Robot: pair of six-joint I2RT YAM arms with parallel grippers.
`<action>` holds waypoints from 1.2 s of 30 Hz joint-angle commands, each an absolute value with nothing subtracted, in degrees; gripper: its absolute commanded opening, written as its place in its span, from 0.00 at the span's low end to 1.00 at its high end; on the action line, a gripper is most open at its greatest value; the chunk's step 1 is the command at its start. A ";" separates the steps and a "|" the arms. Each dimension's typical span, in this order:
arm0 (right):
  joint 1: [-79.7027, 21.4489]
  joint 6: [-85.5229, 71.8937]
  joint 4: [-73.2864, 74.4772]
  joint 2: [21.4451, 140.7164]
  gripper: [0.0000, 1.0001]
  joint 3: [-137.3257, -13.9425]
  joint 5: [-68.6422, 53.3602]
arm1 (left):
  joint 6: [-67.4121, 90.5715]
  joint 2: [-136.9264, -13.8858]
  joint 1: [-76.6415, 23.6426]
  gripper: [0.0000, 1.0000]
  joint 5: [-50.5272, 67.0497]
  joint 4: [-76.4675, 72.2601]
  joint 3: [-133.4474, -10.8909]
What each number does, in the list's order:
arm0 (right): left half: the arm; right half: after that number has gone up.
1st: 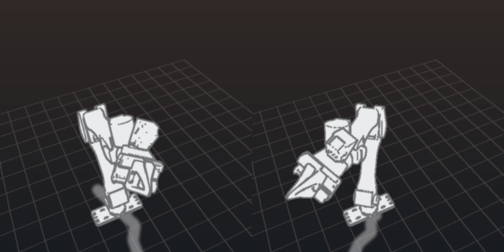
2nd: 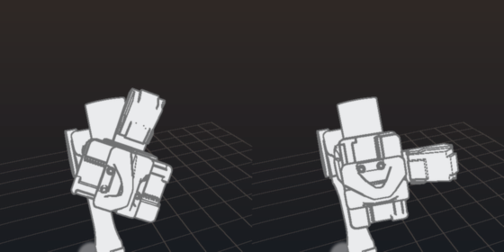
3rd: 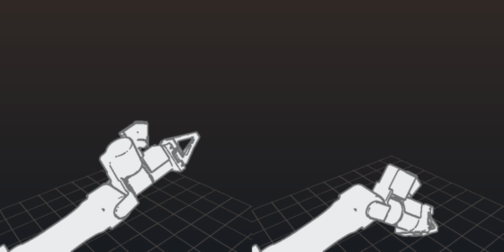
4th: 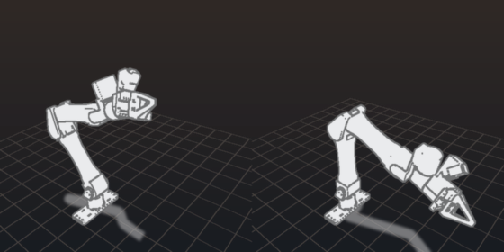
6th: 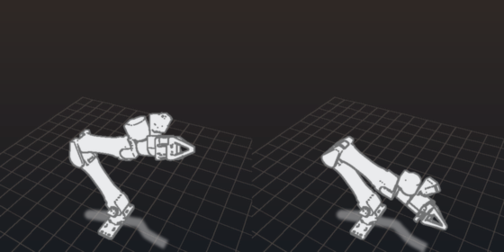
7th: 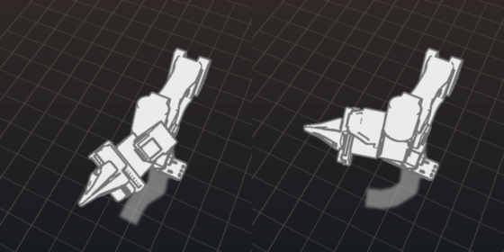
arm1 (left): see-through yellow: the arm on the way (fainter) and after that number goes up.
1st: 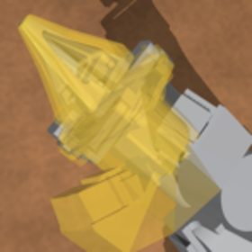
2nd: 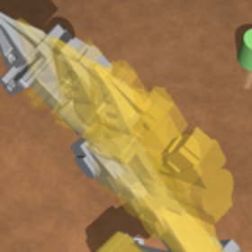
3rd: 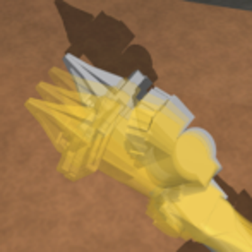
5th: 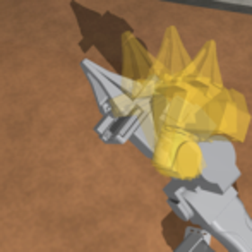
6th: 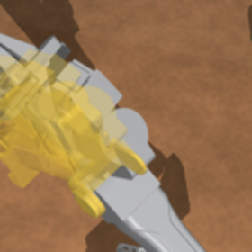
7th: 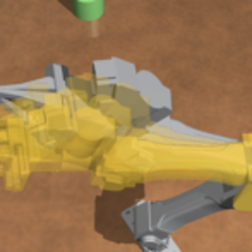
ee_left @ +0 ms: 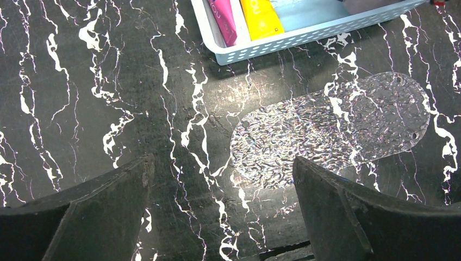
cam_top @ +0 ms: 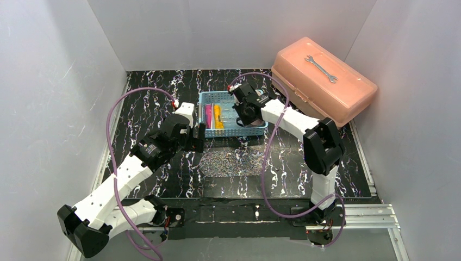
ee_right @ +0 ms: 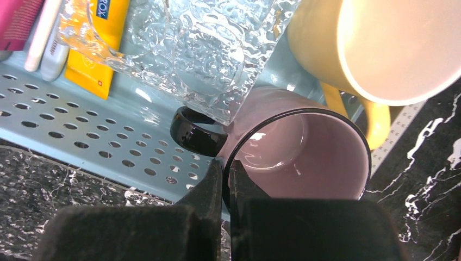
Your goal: Prepare toiletry sets of a toothbrush and toothpaste on the tray
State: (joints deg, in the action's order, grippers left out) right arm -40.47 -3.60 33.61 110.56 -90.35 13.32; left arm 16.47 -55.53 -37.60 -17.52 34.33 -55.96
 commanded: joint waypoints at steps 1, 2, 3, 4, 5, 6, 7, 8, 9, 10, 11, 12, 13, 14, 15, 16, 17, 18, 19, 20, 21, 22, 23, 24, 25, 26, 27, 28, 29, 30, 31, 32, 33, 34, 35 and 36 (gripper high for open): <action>-40.41 -1.68 34.22 102.76 0.01 -92.64 16.41 | 16.00 -54.61 -37.13 0.98 -17.67 34.37 -55.89; -40.49 -1.62 34.13 102.11 0.01 -92.71 16.86 | 16.00 -54.62 -37.17 0.98 -17.60 34.37 -55.90; -40.56 -1.52 34.10 101.52 0.01 -92.72 17.25 | 16.00 -54.60 -37.18 0.98 -17.58 34.37 -55.90; -40.67 -1.40 34.05 100.91 0.01 -92.77 17.54 | 16.00 -54.58 -37.17 0.98 -17.63 34.39 -55.90; -40.76 -1.39 34.08 100.45 0.01 -92.92 17.83 | 16.00 -54.60 -37.20 0.98 -17.66 34.37 -55.90; -40.92 -1.40 34.22 100.00 0.01 -93.05 17.96 | 16.04 -54.51 -37.13 0.98 -17.67 34.37 -55.90; -41.07 -1.38 34.40 99.68 0.01 -93.26 18.08 | 16.00 -54.54 -37.09 0.98 -17.67 34.37 -55.90; -41.18 -1.40 34.52 99.41 0.01 -93.44 18.15 | 16.05 -54.45 -37.09 0.98 -17.67 34.37 -55.85; -41.46 -1.39 34.73 99.12 0.01 -93.64 18.25 | 16.06 -54.37 -37.09 0.98 -17.74 34.37 -55.89; -41.67 -1.39 34.94 98.71 0.01 -93.83 18.42 | 16.13 -54.34 -37.10 0.98 -17.83 34.34 -55.83; -42.00 -1.36 35.05 98.39 0.01 -94.01 18.33 | 16.09 -54.30 -37.03 0.98 -17.92 34.36 -55.81; -42.38 -1.31 35.07 98.09 0.01 -94.08 18.22 | 16.08 -54.17 -37.04 0.98 -18.01 34.36 -55.74; -42.71 -1.20 35.08 97.75 0.01 -94.17 18.08 | 16.08 -54.11 -37.03 0.98 -18.09 34.37 -55.78; -43.03 -1.18 35.08 97.40 0.01 -94.21 17.62 | 16.02 -54.04 -36.98 0.98 -18.17 34.37 -55.80; -43.33 -1.07 35.07 97.10 0.01 -94.29 17.47 | 16.05 -53.97 -37.01 0.98 -18.26 34.37 -55.81; -43.67 -0.90 35.10 96.71 0.01 -94.38 17.42 | 15.94 -53.92 -36.96 0.98 -18.39 34.37 -55.81; -44.02 -0.74 35.13 96.35 0.01 -94.44 17.45 | 15.96 -53.86 -37.00 0.98 -18.57 34.44 -55.81; -44.34 -0.65 35.12 95.96 0.01 -94.48 17.31 | 15.85 -53.73 -37.00 0.98 -18.90 34.41 -55.73; -44.62 -0.54 35.21 95.63 0.01 -94.48 17.07 | 15.85 -53.57 -37.00 0.98 -19.14 34.45 -55.72; -44.89 -0.51 35.16 95.24 0.01 -94.44 16.65 | 15.82 -53.41 -36.96 0.98 -19.36 34.43 -55.68; -45.17 -0.52 35.17 94.82 0.01 -94.29 16.13 | 15.75 -53.24 -37.00 0.98 -19.68 34.45 -55.63; -45.44 -0.53 35.23 94.39 0.01 -94.08 15.60 | 15.74 -53.04 -36.95 0.98 -20.02 34.45 -55.63; -45.75 -0.53 35.09 93.93 0.01 -93.80 14.83 | 15.73 -52.93 -37.00 0.98 -20.44 34.40 -55.56; -46.05 -0.53 35.06 93.42 0.01 -93.47 13.94 | 15.73 -52.69 -37.00 0.98 -21.00 34.41 -55.46; -46.41 -0.48 34.99 93.06 0.01 -93.17 12.82 | 15.73 -52.47 -37.00 0.98 -21.53 34.45 -55.46; -46.68 -0.52 35.05 92.73 0.01 -92.90 11.54 | 15.73 -52.27 -36.96 0.98 -21.99 34.41 -55.39; -47.08 -0.33 35.13 92.51 0.01 -92.70 10.28 | 15.84 -51.87 -36.88 0.98 -22.36 34.38 -55.37; -47.39 -0.21 35.12 92.20 0.01 -92.41 9.29 | 15.90 -51.42 -36.90 0.98 -22.67 34.26 -55.31; -47.88 -0.20 35.12 91.93 0.01 -92.18 8.49 | 15.92 -50.86 -36.85 0.98 -22.94 34.01 -55.13; -48.23 -0.19 35.07 91.78 0.01 -92.00 7.70 | 15.91 -50.04 -36.80 0.98 -23.13 33.75 -54.97; -48.58 -0.19 35.18 91.71 0.01 -91.82 6.88 | 15.85 -49.36 -36.75 0.98 -23.38 33.44 -54.69; -48.98 -0.20 35.47 91.64 0.01 -91.76 6.18 | 15.76 -48.69 -36.70 0.98 -23.64 33.14 -54.46; -49.53 1.35 35.88 91.75 0.01 -91.88 5.81 | 15.70 -48.00 -36.66 0.98 -23.91 32.87 -54.22; -50.00 1.93 36.27 91.86 0.01 -91.93 5.33 | 15.57 -47.39 -36.65 0.98 -24.51 32.71 -54.09; -50.51 2.38 36.46 91.78 0.01 -91.89 4.95 | 15.57 -46.74 -36.65 0.98 -25.09 32.58 -53.94; -51.02 2.67 36.47 91.82 0.01 -91.73 4.62 | 15.49 -46.12 -36.60 0.98 -25.59 32.34 -53.74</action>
